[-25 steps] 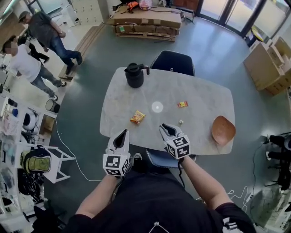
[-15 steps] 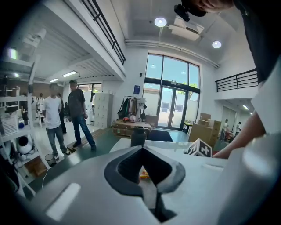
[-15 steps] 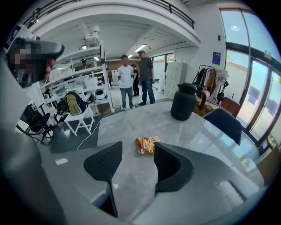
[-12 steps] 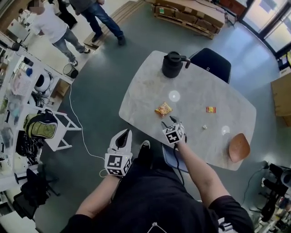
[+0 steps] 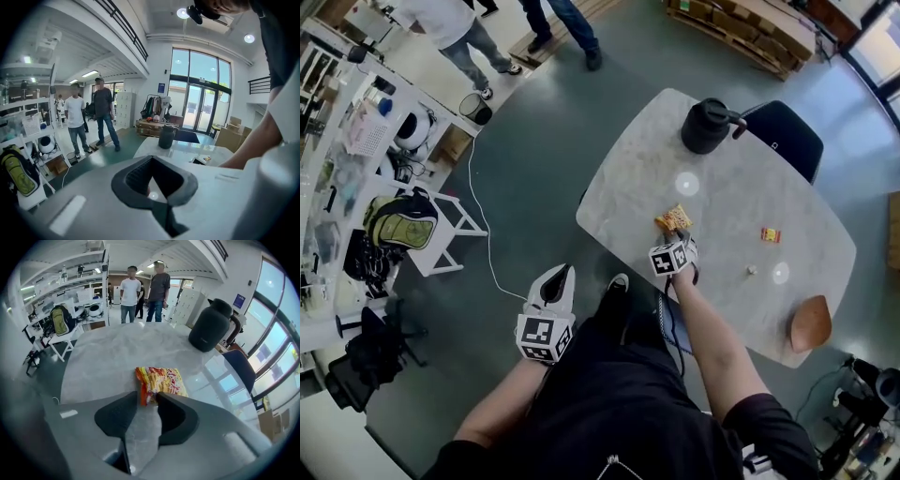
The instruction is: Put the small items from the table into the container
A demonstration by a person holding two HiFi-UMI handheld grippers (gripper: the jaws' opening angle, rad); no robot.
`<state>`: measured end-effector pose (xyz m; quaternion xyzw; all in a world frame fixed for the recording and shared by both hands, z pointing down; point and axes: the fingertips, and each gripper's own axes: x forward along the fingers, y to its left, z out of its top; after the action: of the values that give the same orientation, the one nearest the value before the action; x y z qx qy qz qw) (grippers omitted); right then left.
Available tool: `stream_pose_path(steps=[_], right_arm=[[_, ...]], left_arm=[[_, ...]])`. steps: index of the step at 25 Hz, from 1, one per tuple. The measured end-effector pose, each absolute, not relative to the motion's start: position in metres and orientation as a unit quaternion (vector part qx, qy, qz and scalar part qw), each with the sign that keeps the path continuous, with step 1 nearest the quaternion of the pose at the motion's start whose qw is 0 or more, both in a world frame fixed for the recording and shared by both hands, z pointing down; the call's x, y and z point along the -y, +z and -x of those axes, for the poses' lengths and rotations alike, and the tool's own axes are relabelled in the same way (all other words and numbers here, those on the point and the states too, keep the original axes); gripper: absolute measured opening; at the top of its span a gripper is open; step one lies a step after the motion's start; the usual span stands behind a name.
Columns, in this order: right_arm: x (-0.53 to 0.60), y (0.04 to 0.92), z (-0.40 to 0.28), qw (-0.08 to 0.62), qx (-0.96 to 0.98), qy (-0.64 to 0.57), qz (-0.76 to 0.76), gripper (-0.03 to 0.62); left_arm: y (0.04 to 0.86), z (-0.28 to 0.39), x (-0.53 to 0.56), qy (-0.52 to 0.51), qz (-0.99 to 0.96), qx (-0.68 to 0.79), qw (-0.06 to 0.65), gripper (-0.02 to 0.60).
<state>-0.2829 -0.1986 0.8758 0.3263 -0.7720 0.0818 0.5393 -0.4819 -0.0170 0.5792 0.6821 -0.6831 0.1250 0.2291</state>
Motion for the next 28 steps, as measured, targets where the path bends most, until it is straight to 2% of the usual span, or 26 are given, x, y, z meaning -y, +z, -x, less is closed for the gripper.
stream_pose_path(steps=[1,2,4,10,15,21,24,28], right_arm=[[0.201,0.876,0.285,0.539,0.769,0.076,-0.336,0.109],[0.202,0.875,0.288,0.535,0.769,0.073,-0.343,0.058],[0.203,0.869,0.293,0.517,0.775,0.080,-0.354,0.037],[0.211,0.798,0.286,0.422,0.805,0.121,-0.400,0.035],[0.208,0.680,0.264,0.287,0.828,0.151,-0.458,0.035],[0.185,0.540,0.199,0.144,0.821,0.136,-0.535,0.035],[0.165,0.501,0.164,0.106,0.804,0.127,-0.570,0.034],[0.135,0.488,0.118,0.092,0.775,0.124,-0.613,0.034]], left_arm=[[0.581,0.487,0.015,0.124,-0.681,0.683,0.233,0.004],[0.583,0.492,0.013,0.123,-0.679,0.684,0.237,0.004],[0.587,0.499,0.011,0.121,-0.676,0.685,0.242,0.003],[0.589,0.489,0.048,0.103,-0.707,0.660,0.231,0.004],[0.575,0.466,0.091,0.086,-0.762,0.611,0.197,0.003],[0.547,0.406,0.156,0.067,-0.832,0.530,0.152,0.004],[0.526,0.362,0.172,0.057,-0.863,0.486,0.125,0.003],[0.509,0.302,0.177,0.050,-0.894,0.431,0.109,0.004]])
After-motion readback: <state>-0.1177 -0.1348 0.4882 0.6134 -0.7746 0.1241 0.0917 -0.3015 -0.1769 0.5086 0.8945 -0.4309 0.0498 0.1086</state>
